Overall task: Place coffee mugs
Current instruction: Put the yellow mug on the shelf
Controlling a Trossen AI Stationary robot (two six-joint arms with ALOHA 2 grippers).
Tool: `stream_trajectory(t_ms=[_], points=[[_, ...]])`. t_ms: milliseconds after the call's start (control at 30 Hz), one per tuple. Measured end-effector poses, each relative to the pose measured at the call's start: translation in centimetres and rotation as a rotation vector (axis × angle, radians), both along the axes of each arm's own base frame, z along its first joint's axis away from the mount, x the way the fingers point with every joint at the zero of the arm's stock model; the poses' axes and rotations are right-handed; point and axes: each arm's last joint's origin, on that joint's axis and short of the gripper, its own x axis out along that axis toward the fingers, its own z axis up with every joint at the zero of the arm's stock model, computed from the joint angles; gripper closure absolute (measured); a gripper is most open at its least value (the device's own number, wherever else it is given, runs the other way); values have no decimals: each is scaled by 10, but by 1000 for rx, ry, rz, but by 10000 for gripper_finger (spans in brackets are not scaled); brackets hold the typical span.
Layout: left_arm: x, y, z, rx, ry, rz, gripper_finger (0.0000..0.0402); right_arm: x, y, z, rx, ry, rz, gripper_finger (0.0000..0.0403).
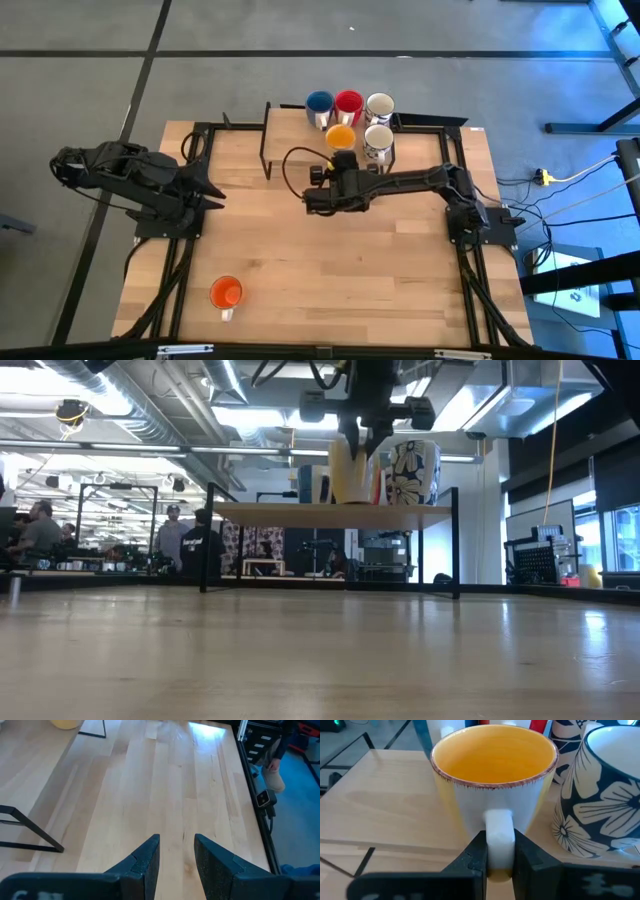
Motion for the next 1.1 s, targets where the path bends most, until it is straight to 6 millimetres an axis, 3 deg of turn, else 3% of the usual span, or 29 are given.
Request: stream_trajectory(t_ms=[533, 1100], points=[[0, 0, 0, 0, -1, 0, 286, 0, -17, 0, 7, 28, -24, 367], [0, 0, 0, 0, -1, 0, 286, 0, -17, -1, 16, 40, -17, 303]])
